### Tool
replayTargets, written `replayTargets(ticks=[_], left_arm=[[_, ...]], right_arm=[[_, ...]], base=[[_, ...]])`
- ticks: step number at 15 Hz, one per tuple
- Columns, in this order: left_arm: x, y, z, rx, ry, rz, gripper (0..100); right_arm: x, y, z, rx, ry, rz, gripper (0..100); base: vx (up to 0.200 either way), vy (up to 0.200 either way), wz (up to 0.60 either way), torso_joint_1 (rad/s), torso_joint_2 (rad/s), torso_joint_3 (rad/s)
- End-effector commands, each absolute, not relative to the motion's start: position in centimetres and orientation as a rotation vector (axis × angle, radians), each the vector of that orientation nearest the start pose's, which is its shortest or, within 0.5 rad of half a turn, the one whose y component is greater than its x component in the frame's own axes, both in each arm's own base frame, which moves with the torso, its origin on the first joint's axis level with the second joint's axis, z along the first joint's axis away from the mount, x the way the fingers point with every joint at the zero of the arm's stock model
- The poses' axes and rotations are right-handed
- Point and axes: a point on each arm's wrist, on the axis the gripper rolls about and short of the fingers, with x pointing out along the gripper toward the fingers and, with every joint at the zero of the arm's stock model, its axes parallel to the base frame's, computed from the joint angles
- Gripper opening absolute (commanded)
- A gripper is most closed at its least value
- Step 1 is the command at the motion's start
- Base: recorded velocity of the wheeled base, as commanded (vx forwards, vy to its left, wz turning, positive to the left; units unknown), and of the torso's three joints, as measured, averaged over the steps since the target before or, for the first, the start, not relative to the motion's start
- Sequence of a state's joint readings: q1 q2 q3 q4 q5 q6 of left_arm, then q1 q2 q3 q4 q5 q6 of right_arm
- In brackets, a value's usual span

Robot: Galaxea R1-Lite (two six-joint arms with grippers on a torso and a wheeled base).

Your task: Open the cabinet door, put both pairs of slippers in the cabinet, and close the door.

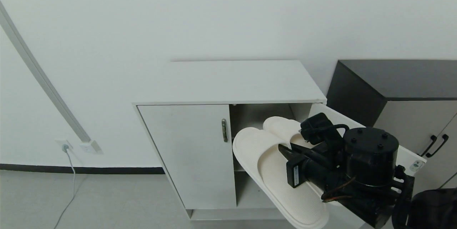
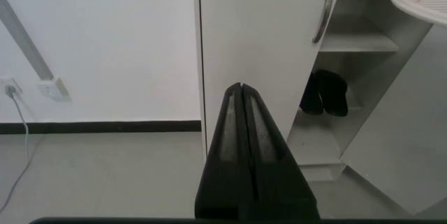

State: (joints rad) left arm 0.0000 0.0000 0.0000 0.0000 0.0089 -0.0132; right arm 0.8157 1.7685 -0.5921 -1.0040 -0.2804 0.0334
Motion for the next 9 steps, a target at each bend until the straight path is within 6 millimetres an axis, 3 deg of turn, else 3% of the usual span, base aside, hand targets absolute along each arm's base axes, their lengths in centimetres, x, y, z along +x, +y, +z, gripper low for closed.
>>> replayTargets(ticks=[1,9], left_arm=[[-2.28,0.02,7.55,-0.014,0.0,0.009,0],[-2.28,0.02,7.55,-0.014,0.0,0.009,0]], right_arm=[[20.78,21.19,14.18,-0.063,0.165,0.531,0],[20.84,21.25,13.92,-0.067,0.173,0.531,0]], base=[[0.0,0.0,0.0,-0.222,0.55,0.33],[0.0,0.0,0.0,-0.198,0.51,0.319]])
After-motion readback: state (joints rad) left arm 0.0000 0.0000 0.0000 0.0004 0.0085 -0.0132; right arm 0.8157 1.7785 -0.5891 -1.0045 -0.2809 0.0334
